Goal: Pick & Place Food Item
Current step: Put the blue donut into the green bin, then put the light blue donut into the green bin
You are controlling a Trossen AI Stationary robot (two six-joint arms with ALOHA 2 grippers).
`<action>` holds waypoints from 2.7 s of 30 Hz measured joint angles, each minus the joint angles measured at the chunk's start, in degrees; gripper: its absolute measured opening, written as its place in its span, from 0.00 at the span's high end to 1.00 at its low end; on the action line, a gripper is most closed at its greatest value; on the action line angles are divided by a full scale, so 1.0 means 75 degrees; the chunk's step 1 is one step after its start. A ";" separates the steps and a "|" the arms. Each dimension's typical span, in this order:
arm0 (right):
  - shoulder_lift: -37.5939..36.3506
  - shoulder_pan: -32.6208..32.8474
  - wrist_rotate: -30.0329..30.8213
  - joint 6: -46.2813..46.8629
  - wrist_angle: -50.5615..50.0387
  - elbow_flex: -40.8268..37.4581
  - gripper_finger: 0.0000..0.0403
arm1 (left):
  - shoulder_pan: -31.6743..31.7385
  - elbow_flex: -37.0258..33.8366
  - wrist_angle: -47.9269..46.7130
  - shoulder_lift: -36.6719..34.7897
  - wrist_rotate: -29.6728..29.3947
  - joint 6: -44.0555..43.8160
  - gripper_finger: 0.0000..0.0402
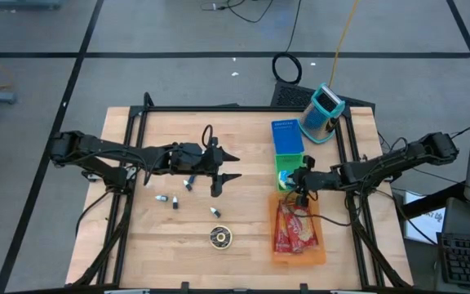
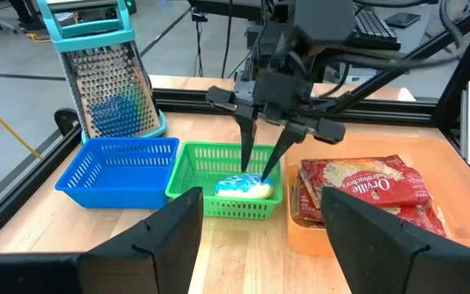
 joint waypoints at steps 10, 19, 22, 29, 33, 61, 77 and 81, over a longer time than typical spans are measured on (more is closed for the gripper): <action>-0.1206 0.0003 0.0000 -0.0003 0.0746 -0.0003 0.70 | 0.0027 0.0000 -0.0820 -0.0006 -0.0199 -0.0667 0.38; -0.1778 0.0005 0.0012 -0.1088 0.2334 -0.0003 0.70 | 0.0714 -0.0015 -0.3828 0.0131 -0.1951 -0.3050 0.38; -0.1774 0.0005 0.0010 -0.1395 0.2902 -0.0003 0.70 | 0.0976 -0.0005 -0.4191 0.0304 -0.1846 -0.3801 0.38; -0.1717 0.0006 0.0010 -0.1589 0.3132 -0.0002 0.71 | 0.1201 -0.0012 -0.4555 0.0943 -0.1390 -0.3409 0.38; -0.1604 0.0006 0.0009 -0.1530 0.3059 -0.0005 0.71 | 0.1180 -0.0012 -0.4529 0.1553 -0.1375 -0.2406 0.38; -0.1413 0.0009 0.0023 -0.1515 0.3094 -0.0006 0.72 | 0.1180 0.0009 -0.4526 0.3019 -0.1621 -0.2348 0.73; -0.1283 0.0009 0.0029 -0.1515 0.3088 -0.0006 0.72 | 0.1100 0.1835 -0.5196 0.3074 0.1259 -0.1460 0.95; -0.0976 0.0009 0.0031 -0.1515 0.3098 -0.0006 0.72 | 0.0836 0.2358 -0.4679 0.3057 0.2746 -0.0313 0.96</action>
